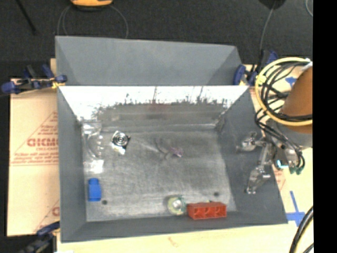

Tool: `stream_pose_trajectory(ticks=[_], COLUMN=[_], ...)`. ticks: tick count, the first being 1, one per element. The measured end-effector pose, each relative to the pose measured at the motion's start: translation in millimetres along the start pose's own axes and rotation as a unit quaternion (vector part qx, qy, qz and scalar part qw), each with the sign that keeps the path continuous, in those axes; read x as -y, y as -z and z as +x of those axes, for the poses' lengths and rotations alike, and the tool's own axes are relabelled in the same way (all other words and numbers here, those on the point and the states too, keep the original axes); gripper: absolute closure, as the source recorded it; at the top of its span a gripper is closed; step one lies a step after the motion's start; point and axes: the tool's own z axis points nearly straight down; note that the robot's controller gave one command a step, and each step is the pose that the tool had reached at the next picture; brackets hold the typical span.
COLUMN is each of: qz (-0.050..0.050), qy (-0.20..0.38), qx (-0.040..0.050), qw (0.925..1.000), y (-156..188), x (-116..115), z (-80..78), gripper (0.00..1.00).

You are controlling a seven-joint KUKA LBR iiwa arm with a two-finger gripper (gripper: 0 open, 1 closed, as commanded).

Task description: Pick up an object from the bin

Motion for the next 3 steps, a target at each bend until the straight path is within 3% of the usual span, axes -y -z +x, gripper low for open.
stream_pose_trajectory(ticks=[1,2,3], qz=[0.001,-0.001,0.001], qy=[0.002,-0.123,-0.122], qx=[0.0040,0.0003,0.0103], qw=[1.0000,0.9924,0.9925], y=[4,-97,-93], x=[-1,-18,-16], z=[-1.8,23.5,18.7], gripper=[1.00,1.00,0.00])
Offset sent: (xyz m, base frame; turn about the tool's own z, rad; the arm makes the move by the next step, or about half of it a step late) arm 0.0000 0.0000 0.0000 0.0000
